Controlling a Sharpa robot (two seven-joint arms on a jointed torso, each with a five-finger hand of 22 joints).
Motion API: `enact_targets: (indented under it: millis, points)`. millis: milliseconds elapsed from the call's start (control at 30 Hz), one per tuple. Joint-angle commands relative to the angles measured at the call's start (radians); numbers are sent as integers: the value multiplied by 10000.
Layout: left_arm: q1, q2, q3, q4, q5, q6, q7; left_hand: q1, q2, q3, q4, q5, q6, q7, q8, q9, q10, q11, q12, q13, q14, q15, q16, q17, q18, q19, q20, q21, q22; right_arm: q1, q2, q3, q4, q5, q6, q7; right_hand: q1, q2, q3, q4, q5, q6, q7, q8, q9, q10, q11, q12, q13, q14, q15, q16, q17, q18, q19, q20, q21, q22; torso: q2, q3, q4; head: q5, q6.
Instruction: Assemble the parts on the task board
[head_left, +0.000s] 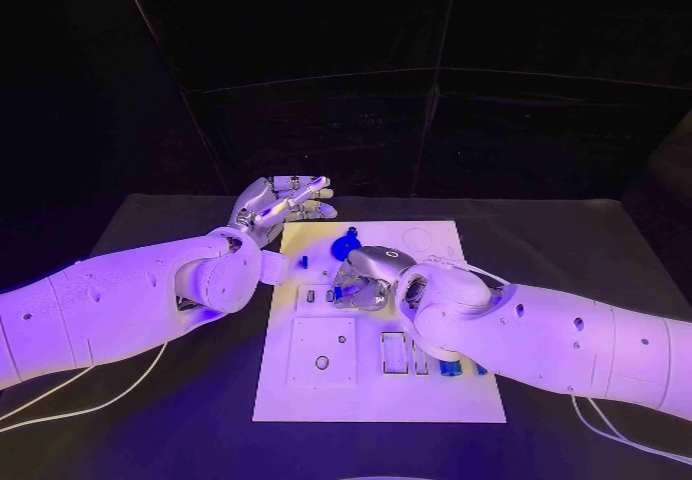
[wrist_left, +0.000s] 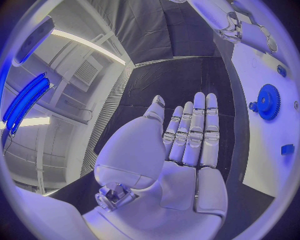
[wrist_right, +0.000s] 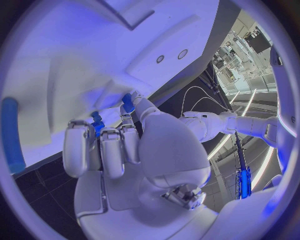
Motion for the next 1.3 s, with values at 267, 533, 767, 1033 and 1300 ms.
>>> enact_targets:
  millis: [267,533,767,1033,1300]
  points:
    - [17,2,10,3,-13,158,62,20,74,5,-64,47,60,-9,-57,-14,85,-6,-40,-1,63,-1,-45,14,69,84,-14,-40,-11,-62,-2,-67,-58,-145,424,-435,-138,-137,-17,91,1,-160,50,-90,-9,-106,71,-99,1169,945,114,-26,2218,-125,-45,58,-62,-33,1,5,1,-13,-20]
    - [17,4,10,-5,-13,170,51,20,74,5,-64,47,60,-9,-57,-14,85,-6,-40,-1,63,-1,-45,14,69,84,-14,-40,-11,-63,11,-67,-60,-151,274,-477,-267,-262,-74,173,-30,-288,94,-142,-8,-182,115,-190,1089,940,155,-37,2198,-121,-54,101,-74,-52,-1,5,-3,-20,-25]
    - [17,5,10,-14,-13,171,29,26,86,13,-69,49,60,-7,-60,-14,84,-5,-45,-2,64,-1,-48,18,69,86,-14,-44,-13,-64,16,-67,-60,-151,137,-483,-396,-397,-178,262,75,-402,124,-178,-3,-282,146,-313,979,937,184,-44,2186,-114,-69,132,-91,-82,2,5,1,-37,-28]
    - [17,7,10,-15,-13,180,19,26,86,13,-69,49,60,-7,-60,-14,84,-5,-45,-2,64,-1,-48,18,69,86,-14,-44,-13,-65,17,-67,-53,-151,-78,-484,-522,-574,-422,410,33,-808,194,-287,-15,-534,213,-619,701,935,241,-47,2183,-102,-99,186,-126,-142,-2,1,3,-49,-19]
    - [17,12,10,-32,-13,192,-8,26,86,13,-69,49,60,-7,-60,-14,84,-5,-45,-2,64,-1,-48,18,69,86,-14,-44,-13,-111,-63,-66,146,-500,-831,-231,-367,-727,-598,411,-113,-1126,250,-277,-2,-598,266,-686,621,944,290,-31,2220,-104,-90,234,-124,-127,-6,9,5,-55,-14]
